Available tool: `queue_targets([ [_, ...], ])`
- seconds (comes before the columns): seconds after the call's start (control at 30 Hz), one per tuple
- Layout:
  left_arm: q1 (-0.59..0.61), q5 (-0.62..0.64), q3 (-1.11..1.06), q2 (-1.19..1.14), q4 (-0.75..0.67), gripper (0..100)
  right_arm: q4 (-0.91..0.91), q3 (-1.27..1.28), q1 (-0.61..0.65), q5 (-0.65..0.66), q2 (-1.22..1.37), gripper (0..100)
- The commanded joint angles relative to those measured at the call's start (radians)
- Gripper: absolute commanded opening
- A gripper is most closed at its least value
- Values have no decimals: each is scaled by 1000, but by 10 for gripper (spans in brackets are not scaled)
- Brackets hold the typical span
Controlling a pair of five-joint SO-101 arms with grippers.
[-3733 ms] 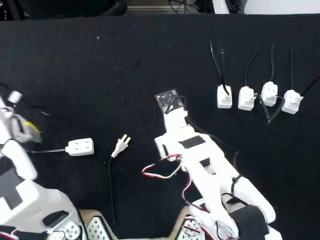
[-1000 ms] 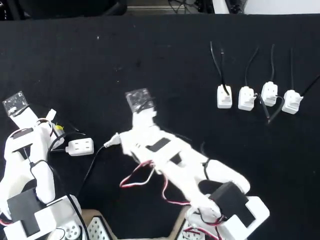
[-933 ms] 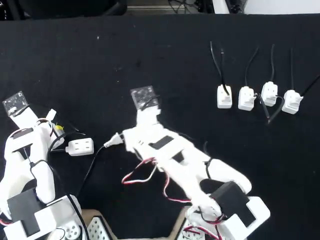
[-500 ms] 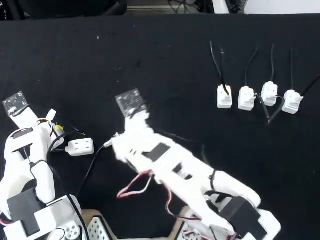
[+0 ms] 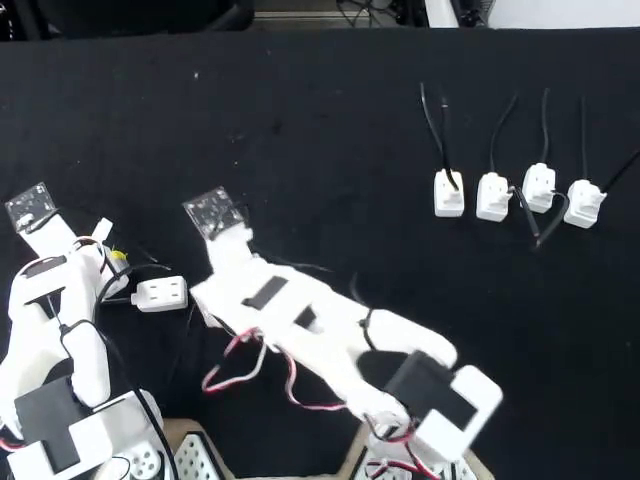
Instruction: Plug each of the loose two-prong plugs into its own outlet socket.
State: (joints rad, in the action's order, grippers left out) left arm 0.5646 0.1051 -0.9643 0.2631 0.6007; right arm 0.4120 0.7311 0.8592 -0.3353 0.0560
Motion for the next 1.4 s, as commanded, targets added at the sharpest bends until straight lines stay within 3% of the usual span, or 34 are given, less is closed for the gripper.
queue_targets([
  [0.0,-18,0,-2,23,-8,230,115,-107,-25,14,25,289],
  [0.23,-18,0,-2,23,-8,230,222,-117,-150,86,8,284],
  [0.43,-15,0,-2,23,-8,230,351,-111,-236,206,-81,162],
  [0.73,-12,0,-4,23,-8,230,404,-110,-327,199,-120,145],
  [0.93,-12,0,-4,23,-8,230,396,-104,-322,199,-127,12],
  [1.1,-12,0,-4,23,-6,230,402,-116,-284,195,-128,78],
  [1.23,-12,0,-4,23,-6,230,402,-116,-203,118,-128,191],
  [1.37,-12,0,-4,23,-6,230,397,-107,-114,63,-113,223],
])
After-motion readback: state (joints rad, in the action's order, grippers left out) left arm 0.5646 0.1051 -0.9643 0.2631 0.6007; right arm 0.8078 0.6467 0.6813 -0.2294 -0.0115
